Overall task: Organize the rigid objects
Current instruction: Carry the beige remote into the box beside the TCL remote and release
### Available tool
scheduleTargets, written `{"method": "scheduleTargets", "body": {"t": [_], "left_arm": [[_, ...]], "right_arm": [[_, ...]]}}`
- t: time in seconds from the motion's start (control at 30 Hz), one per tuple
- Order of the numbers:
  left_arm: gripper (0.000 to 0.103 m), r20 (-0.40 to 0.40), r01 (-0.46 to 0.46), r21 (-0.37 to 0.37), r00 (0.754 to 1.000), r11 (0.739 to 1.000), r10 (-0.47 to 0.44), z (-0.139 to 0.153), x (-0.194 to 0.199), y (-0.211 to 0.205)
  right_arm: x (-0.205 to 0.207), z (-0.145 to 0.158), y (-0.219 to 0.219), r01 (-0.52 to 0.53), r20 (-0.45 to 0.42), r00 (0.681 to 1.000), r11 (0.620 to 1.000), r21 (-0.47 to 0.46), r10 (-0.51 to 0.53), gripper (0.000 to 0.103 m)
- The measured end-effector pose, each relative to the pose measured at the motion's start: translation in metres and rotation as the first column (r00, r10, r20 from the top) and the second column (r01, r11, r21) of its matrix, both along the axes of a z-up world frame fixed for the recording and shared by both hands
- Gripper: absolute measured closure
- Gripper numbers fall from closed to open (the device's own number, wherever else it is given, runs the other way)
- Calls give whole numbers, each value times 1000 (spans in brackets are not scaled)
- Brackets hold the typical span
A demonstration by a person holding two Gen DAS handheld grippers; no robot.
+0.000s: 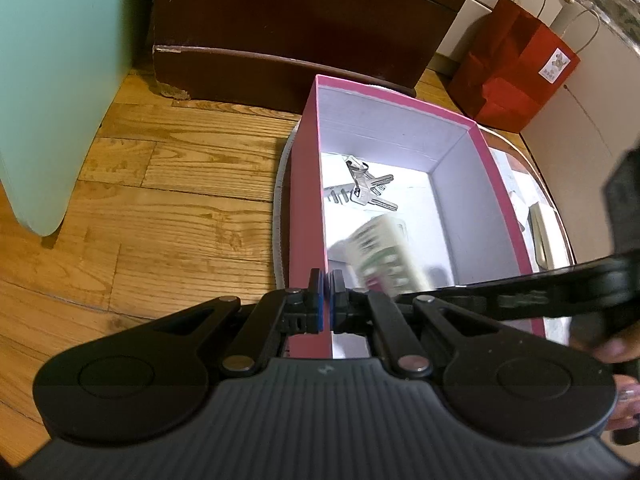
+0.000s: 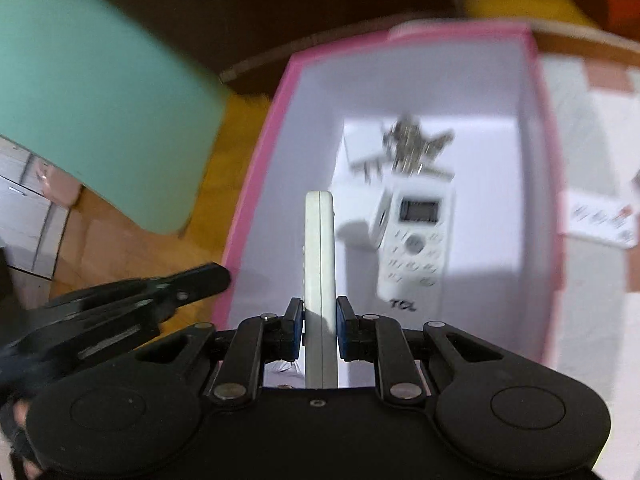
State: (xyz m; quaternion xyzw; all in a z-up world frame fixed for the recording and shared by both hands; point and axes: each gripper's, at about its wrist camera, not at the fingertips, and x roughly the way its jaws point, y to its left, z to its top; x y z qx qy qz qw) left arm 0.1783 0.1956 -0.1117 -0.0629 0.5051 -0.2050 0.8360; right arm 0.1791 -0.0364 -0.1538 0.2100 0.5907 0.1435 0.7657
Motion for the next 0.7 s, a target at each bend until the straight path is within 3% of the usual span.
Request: {"method": "scheduleTargets", "body": {"t": [0.27,0.47,0.7], "left_arm": [[102,8,6,11,1000,1000,-6,1,-2,-2],[101,23,16,25,1000,1000,-16,1,-6,-5],[101,19,17,17,1000,1000,-17,1,-5,-3]], "right_arm": [[4,-29,-6,119,-122,987,988,95,-107,82],[7,-54,-11,229,-233,956,946,228,-176,82],[5,-58,-15,234,-272,947,946,224,-169,82]]}}
